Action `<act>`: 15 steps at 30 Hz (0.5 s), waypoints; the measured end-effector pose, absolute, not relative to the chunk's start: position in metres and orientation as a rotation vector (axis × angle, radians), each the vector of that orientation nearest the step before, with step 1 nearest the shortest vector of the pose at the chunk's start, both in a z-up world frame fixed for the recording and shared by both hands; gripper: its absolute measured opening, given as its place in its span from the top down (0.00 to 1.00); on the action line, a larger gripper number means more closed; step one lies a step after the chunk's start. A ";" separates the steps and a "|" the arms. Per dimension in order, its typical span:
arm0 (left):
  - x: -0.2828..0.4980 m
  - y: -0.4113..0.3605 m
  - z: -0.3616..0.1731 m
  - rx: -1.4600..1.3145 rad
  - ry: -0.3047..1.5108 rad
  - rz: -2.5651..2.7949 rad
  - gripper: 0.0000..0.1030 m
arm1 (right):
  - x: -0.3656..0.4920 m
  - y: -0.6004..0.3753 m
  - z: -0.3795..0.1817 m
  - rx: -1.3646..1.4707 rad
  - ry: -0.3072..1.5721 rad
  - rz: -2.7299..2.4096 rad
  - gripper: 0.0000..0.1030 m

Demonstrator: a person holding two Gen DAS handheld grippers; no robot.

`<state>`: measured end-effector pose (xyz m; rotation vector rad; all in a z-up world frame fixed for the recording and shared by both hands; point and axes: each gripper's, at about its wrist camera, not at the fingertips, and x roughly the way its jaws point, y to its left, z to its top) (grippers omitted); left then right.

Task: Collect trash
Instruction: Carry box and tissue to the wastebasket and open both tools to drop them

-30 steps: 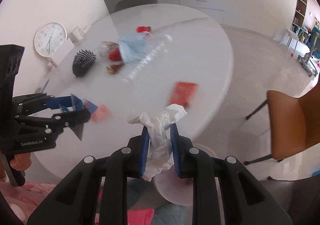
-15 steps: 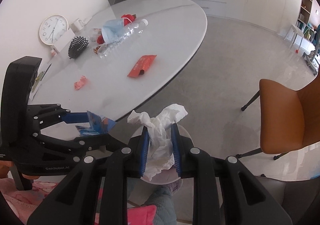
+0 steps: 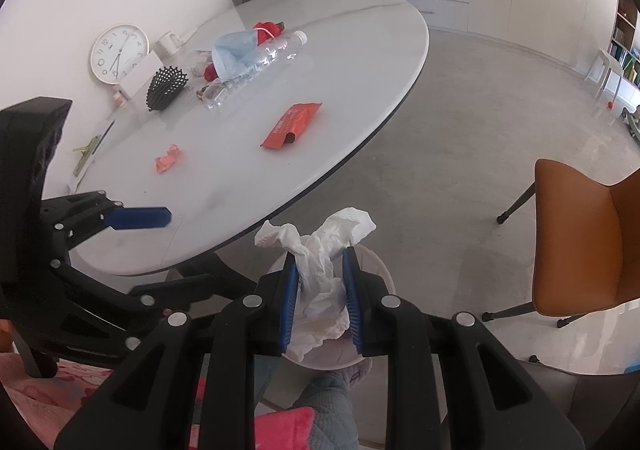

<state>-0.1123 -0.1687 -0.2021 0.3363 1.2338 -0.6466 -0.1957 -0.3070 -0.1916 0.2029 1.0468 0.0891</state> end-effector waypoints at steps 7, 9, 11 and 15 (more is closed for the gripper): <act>-0.107 -0.144 -0.186 0.358 1.195 -0.582 0.20 | -0.188 -0.297 -0.213 0.198 1.100 0.133 0.77; -0.102 -0.133 -0.181 0.352 1.192 -0.553 0.19 | -0.184 -0.293 -0.222 0.206 1.124 0.157 0.71; -0.097 -0.124 -0.178 0.342 1.187 -0.523 0.19 | -0.179 -0.287 -0.228 0.208 1.145 0.178 0.54; -0.085 -0.106 -0.175 0.319 1.187 -0.460 0.19 | -0.172 -0.281 -0.228 0.226 1.143 0.187 0.37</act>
